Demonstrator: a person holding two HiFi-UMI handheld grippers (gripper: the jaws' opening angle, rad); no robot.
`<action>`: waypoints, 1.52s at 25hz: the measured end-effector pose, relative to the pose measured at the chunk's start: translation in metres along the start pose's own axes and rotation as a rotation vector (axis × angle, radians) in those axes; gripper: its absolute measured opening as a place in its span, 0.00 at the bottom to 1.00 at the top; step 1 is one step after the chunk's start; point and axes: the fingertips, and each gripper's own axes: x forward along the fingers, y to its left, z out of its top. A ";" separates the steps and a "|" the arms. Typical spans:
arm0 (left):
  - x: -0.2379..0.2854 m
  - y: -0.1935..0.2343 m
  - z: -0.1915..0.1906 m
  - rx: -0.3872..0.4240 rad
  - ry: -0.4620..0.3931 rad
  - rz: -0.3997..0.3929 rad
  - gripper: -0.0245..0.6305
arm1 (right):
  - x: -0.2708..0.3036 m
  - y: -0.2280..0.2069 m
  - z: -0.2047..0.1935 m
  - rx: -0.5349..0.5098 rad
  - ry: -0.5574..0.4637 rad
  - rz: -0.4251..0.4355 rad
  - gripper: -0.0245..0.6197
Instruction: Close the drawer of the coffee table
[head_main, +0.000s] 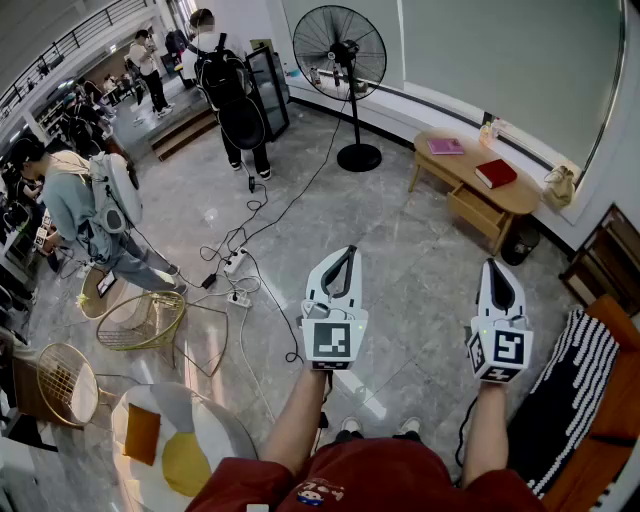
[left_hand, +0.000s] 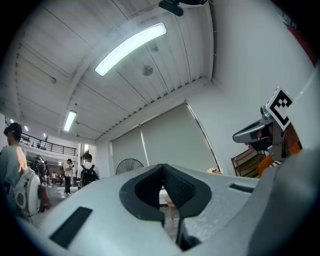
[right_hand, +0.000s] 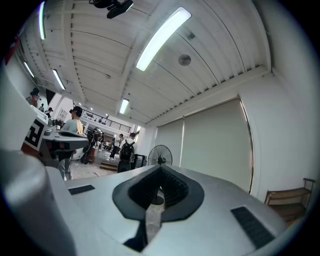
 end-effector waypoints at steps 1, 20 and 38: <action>0.000 0.001 0.000 -0.022 0.012 0.005 0.05 | 0.001 0.000 -0.001 0.002 0.000 -0.003 0.03; -0.027 0.060 -0.025 -0.050 0.063 0.033 0.05 | 0.020 0.061 0.000 0.035 -0.023 0.020 0.03; -0.038 0.116 -0.077 -0.075 0.095 0.049 0.05 | 0.060 0.126 -0.023 0.009 0.009 0.044 0.38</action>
